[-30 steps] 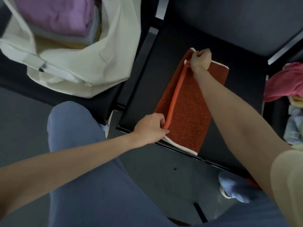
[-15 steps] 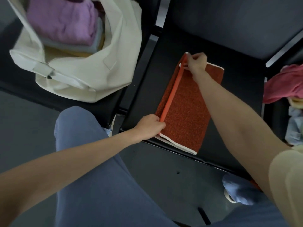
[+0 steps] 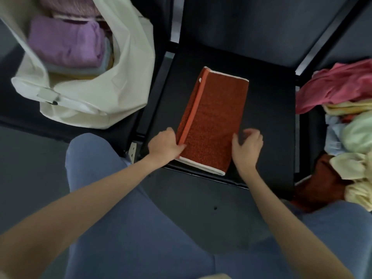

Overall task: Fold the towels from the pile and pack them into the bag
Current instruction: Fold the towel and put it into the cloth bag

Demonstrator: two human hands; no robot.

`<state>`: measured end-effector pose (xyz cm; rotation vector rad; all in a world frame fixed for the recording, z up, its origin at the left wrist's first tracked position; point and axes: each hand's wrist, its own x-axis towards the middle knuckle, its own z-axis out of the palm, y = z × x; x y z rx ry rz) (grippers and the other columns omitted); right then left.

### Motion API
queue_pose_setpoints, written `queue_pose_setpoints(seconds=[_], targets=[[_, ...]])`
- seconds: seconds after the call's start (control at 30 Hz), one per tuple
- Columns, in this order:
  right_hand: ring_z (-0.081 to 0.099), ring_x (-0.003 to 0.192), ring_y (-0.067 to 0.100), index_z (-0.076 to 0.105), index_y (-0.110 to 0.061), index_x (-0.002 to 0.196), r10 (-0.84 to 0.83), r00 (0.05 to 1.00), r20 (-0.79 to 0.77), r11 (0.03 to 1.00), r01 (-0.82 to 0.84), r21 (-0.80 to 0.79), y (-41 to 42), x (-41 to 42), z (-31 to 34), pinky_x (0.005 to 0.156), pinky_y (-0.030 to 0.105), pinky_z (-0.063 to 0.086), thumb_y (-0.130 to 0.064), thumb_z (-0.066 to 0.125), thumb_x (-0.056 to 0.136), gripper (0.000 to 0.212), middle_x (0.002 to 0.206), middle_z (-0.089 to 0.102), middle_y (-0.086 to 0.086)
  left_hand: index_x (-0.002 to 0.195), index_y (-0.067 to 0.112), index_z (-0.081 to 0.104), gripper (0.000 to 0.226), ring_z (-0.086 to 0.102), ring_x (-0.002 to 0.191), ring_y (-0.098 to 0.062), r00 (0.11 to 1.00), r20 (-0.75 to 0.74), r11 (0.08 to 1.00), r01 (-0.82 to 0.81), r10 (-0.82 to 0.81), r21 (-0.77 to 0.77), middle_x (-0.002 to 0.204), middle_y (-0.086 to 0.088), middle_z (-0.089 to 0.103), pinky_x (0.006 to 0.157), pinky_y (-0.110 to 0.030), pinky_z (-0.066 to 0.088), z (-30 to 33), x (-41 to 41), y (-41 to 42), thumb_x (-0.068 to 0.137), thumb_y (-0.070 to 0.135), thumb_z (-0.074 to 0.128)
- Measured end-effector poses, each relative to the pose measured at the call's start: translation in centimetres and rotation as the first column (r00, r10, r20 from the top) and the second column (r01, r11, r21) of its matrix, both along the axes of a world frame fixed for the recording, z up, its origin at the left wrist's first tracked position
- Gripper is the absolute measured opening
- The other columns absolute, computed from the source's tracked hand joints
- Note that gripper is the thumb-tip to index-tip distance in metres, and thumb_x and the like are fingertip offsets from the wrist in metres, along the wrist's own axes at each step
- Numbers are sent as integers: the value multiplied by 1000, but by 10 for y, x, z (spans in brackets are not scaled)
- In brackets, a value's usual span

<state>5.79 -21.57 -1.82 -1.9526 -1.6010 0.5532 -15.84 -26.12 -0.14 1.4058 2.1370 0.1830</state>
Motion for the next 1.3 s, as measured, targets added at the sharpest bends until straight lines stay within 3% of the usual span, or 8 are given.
queue_pose_setpoints(seconds=[0.17,0.37,0.57,0.8,0.9,1.13,1.2,1.3], targets=[[45,110,35,61,-2,106,141,981,131,928,-85,-364,-42,12,-4,92,38,37,-41,63,89,43,112,56,20,83,14,54,22,61,78,-22,983,175,998,-54,60,-38,76,3,56,60,-30,44,2,15,-13,89,32,64],[56,81,18,46,-8,97,-19,949,-314,868,-139,-476,-68,29,30,61,29,44,-23,59,94,20,89,55,5,99,6,63,17,68,70,-21,787,533,950,-237,310,-201,77,-6,66,68,-37,60,28,24,-41,89,18,68],[57,48,13,55,-24,110,-155,729,-667,859,-234,-456,-100,59,71,48,23,47,-15,61,92,20,71,66,5,118,19,55,34,70,61,-27,494,790,927,-278,363,-253,72,-10,67,53,-31,56,69,32,-75,89,5,66],[70,97,26,66,-5,105,-401,224,-888,848,-277,-452,-69,58,94,83,31,56,-16,59,89,21,103,72,16,112,-1,64,30,70,97,-30,-17,901,842,-349,433,-411,106,-22,70,79,-34,59,87,29,-45,93,20,55],[67,103,29,60,0,112,-447,143,-883,850,-239,-469,-48,45,89,91,35,54,-13,62,87,28,108,68,23,121,-5,57,38,67,105,-33,-107,883,794,-398,456,-459,112,-26,67,90,-37,55,76,34,-23,94,22,50],[61,105,26,44,0,127,-535,275,-799,798,-147,-585,-17,14,59,84,32,54,-9,67,82,51,113,59,22,128,0,49,40,64,102,-29,102,866,764,-528,490,-370,108,-23,63,86,-34,54,38,51,7,93,16,57],[62,106,23,39,1,134,-476,376,-795,825,-121,-551,-17,12,51,81,30,55,-10,68,82,61,116,60,18,128,12,46,37,64,102,-23,285,870,831,-513,403,-216,108,-16,63,89,-33,53,31,53,5,93,14,58],[59,108,17,35,-8,136,-93,777,-623,912,-184,-366,-27,16,47,87,27,50,-10,70,81,66,117,58,7,133,17,50,46,61,105,-13,792,610,967,-155,-1,202,117,-3,63,89,-21,47,22,46,-9,89,17,64]])
